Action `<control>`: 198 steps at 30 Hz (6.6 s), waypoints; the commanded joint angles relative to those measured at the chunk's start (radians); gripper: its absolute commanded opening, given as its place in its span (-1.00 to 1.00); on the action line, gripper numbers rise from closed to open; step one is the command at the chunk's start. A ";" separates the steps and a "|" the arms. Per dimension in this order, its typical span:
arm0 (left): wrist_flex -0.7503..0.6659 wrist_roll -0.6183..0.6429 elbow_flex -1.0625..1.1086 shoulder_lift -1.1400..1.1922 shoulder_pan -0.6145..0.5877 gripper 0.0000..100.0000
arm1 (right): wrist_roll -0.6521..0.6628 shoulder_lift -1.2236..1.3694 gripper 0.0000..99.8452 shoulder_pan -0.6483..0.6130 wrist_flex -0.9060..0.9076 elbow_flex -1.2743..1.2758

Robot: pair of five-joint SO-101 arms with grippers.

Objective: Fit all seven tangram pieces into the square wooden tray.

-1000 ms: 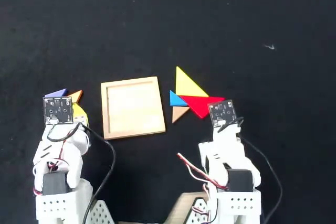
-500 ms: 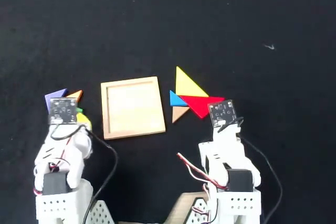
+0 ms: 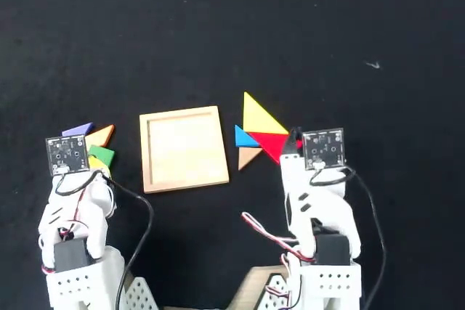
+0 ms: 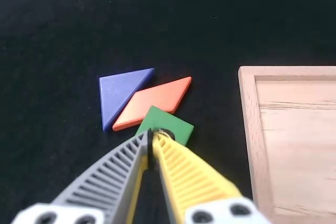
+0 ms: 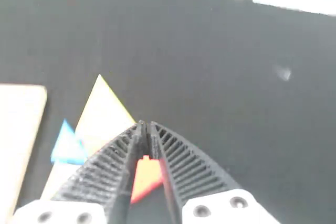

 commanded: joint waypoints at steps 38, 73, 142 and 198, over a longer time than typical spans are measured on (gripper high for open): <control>-0.012 0.000 0.010 -0.009 -0.010 -0.94 | 0.078 0.202 -0.66 0.005 0.270 -0.595; -0.023 0.000 0.018 -0.009 -0.010 -0.94 | 0.520 2.153 -0.98 0.141 0.410 -1.570; -0.023 0.000 0.018 -0.009 -0.018 -0.94 | 0.313 1.805 -0.34 -0.242 0.408 -1.017; -0.021 0.000 0.018 -0.009 -0.013 -0.94 | 0.595 1.616 -0.98 -0.245 0.615 -1.214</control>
